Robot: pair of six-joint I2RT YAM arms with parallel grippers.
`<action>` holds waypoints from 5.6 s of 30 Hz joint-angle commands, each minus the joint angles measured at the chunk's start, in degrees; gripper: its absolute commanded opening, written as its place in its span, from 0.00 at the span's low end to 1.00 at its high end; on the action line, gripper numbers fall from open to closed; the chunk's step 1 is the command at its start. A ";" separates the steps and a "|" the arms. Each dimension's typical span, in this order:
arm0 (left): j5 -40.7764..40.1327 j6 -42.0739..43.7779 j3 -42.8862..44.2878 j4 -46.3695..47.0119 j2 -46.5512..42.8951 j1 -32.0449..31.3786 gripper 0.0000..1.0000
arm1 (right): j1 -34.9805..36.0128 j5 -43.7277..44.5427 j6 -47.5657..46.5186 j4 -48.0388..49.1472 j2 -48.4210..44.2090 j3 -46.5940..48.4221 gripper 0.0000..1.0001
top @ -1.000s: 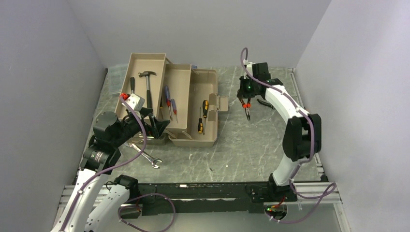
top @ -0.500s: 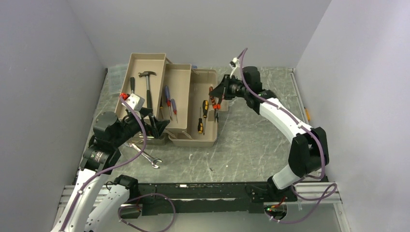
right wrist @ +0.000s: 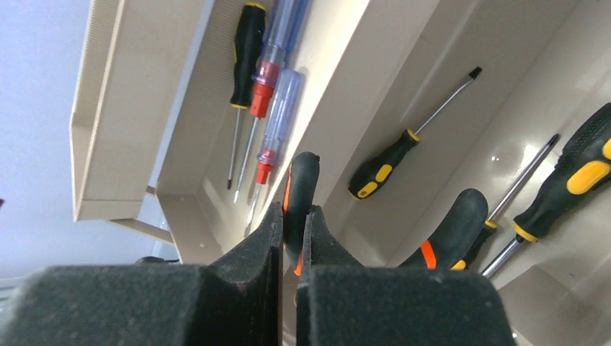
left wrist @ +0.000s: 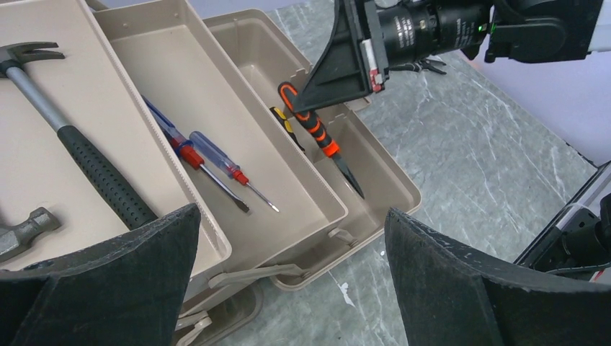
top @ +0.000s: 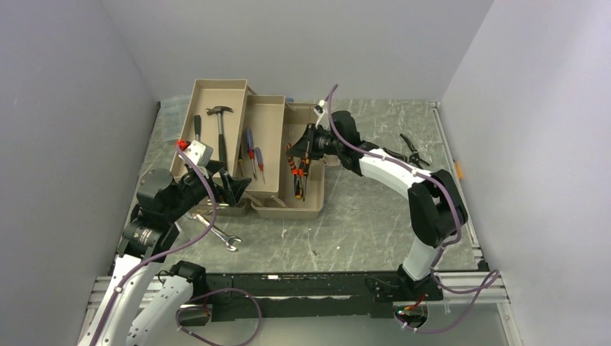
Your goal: Pack the tool kit
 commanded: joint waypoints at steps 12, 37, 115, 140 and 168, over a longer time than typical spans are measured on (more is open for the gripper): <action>-1.13 0.69 0.03 1.27 -0.59 -0.04 0.99 | 1.40 9.22 -2.55 -3.92 -3.76 5.08 0.61; -3.23 1.08 0.22 1.00 -0.06 0.01 0.99 | 0.98 40.57 -8.49 -35.15 -4.19 11.97 0.88; 20.21 -22.50 30.91 -14.84 34.66 33.99 0.92 | -16.78 27.74 -11.59 -31.03 -15.59 -12.69 0.00; 15.64 -27.52 16.75 5.14 61.80 30.04 0.87 | -16.99 19.34 -15.02 -30.82 -16.94 -12.30 0.00; 23.71 -30.08 13.59 15.90 64.87 24.91 0.19 | -17.00 16.22 -15.45 -31.62 -15.65 -9.97 0.00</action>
